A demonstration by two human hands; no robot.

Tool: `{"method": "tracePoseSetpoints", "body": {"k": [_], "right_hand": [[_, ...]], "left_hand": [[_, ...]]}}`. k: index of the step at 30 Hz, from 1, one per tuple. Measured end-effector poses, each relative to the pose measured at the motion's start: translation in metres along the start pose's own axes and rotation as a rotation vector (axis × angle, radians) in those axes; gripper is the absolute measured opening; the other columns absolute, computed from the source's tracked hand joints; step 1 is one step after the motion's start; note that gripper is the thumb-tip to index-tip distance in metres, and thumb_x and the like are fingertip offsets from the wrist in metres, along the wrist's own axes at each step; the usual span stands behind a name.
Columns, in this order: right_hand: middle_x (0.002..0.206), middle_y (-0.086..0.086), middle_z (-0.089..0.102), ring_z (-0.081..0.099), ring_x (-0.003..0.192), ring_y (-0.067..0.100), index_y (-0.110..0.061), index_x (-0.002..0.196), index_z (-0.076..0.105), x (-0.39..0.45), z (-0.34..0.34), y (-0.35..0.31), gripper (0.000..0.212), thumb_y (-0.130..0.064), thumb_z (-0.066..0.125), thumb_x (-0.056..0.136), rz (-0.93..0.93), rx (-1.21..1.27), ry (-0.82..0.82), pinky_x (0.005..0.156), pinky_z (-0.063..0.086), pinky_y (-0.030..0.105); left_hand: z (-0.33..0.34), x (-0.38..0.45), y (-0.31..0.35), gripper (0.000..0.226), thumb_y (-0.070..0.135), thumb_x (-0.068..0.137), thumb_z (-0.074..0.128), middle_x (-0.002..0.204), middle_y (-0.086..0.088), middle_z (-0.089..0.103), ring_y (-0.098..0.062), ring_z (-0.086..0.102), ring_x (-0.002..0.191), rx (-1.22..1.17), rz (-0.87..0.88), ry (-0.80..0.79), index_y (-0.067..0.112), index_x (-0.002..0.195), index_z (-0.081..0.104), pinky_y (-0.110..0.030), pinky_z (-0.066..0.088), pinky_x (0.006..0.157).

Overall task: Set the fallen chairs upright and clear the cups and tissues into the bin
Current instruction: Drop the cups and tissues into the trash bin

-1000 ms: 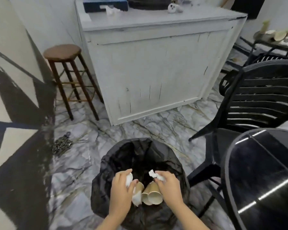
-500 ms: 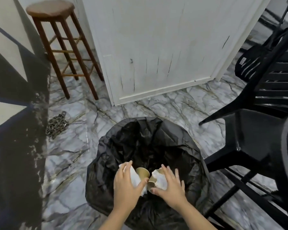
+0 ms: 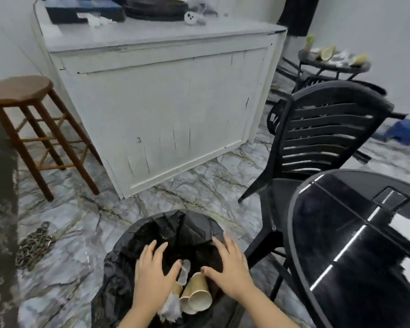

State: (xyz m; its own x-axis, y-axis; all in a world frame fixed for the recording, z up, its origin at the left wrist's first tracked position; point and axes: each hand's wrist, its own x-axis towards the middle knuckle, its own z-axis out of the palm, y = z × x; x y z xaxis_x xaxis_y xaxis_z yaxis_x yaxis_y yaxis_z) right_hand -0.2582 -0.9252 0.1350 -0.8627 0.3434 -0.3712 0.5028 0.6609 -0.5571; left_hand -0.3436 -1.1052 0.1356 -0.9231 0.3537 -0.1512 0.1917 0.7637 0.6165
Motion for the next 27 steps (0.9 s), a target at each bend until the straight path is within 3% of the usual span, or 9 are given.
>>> {"method": "tracePoseSetpoints", "body": {"k": [2,6,9,12,15,18,21,24,27], "right_hand": [[0.153,-0.014,-0.018,-0.015,0.144,0.019,-0.038,0.145,0.008,-0.012,-0.032,-0.004,0.091,-0.074,0.047,0.071,0.015,0.02,0.06,0.118,0.004,0.047],[0.153,-0.016,-0.017,-0.012,0.144,0.019,-0.038,0.145,0.008,-0.042,-0.092,-0.002,0.107,-0.089,0.027,0.053,0.052,0.027,0.22,0.117,0.005,0.048],[0.149,-0.02,-0.013,-0.011,0.144,0.017,-0.037,0.145,0.011,-0.069,-0.132,0.014,0.1,-0.085,0.038,0.061,0.083,0.046,0.348,0.117,0.005,0.045],[0.146,-0.022,-0.014,-0.012,0.143,0.014,-0.036,0.145,0.011,-0.099,-0.162,0.044,0.114,-0.093,0.022,0.047,0.142,0.096,0.458,0.117,0.005,0.045],[0.156,-0.011,-0.008,-0.01,0.144,0.017,-0.036,0.145,0.013,-0.129,-0.187,0.087,0.084,-0.063,0.055,0.077,0.202,0.124,0.565,0.118,0.005,0.045],[0.155,-0.013,-0.004,-0.007,0.145,0.017,-0.036,0.144,0.015,-0.16,-0.208,0.135,0.081,-0.054,0.06,0.079,0.285,0.173,0.654,0.118,0.008,0.045],[0.152,-0.016,-0.004,-0.004,0.145,0.017,-0.035,0.145,0.013,-0.188,-0.226,0.182,0.088,-0.06,0.059,0.074,0.35,0.19,0.703,0.118,0.01,0.046],[0.158,-0.003,0.0,-0.002,0.145,0.02,-0.034,0.145,0.012,-0.213,-0.242,0.225,0.093,-0.066,0.057,0.07,0.416,0.183,0.727,0.117,0.014,0.045],[0.158,-0.002,-0.001,-0.003,0.145,0.022,-0.032,0.145,0.014,-0.233,-0.251,0.261,0.122,-0.097,0.032,0.043,0.492,0.209,0.726,0.117,0.013,0.045]], "left_hand": [[-0.013,0.006,0.033,0.059,0.048,0.086,0.054,0.152,0.0,0.024,-0.02,0.013,0.142,0.009,0.067,0.005,0.024,0.137,0.038,-0.039,0.015,0.116],[-0.024,0.014,0.1,0.059,0.05,0.086,0.053,0.151,0.0,0.026,-0.019,0.016,0.141,0.002,0.184,-0.042,0.026,0.137,0.037,-0.039,0.019,0.116],[-0.016,0.015,0.148,0.06,0.05,0.085,0.053,0.151,0.0,0.025,-0.019,0.019,0.14,0.006,0.302,-0.082,0.026,0.137,0.036,-0.038,0.021,0.114],[0.003,0.006,0.193,0.059,0.049,0.084,0.055,0.15,-0.002,0.026,-0.02,0.02,0.139,-0.021,0.407,-0.138,0.026,0.136,0.038,-0.038,0.024,0.112],[0.031,-0.008,0.235,0.065,0.059,0.075,0.053,0.145,-0.006,0.034,-0.025,0.028,0.135,-0.096,0.522,-0.206,0.023,0.128,0.046,-0.043,0.031,0.11],[0.07,-0.021,0.274,0.076,0.068,0.069,0.044,0.141,-0.007,0.04,-0.023,0.032,0.134,-0.061,0.636,-0.256,0.022,0.129,0.048,-0.042,0.032,0.109],[0.106,-0.042,0.316,0.09,0.076,0.06,0.03,0.148,0.003,0.031,-0.015,0.026,0.137,-0.03,0.677,-0.306,0.028,0.135,0.041,-0.033,0.025,0.112],[0.142,-0.065,0.351,0.095,0.075,0.054,0.023,0.149,0.006,0.028,-0.014,0.023,0.138,-0.036,0.702,-0.362,0.029,0.136,0.038,-0.031,0.021,0.112],[0.177,-0.086,0.374,0.093,0.075,0.055,0.024,0.149,0.006,0.029,-0.012,0.024,0.137,-0.036,0.715,-0.388,0.029,0.136,0.037,-0.031,0.021,0.113]]}}
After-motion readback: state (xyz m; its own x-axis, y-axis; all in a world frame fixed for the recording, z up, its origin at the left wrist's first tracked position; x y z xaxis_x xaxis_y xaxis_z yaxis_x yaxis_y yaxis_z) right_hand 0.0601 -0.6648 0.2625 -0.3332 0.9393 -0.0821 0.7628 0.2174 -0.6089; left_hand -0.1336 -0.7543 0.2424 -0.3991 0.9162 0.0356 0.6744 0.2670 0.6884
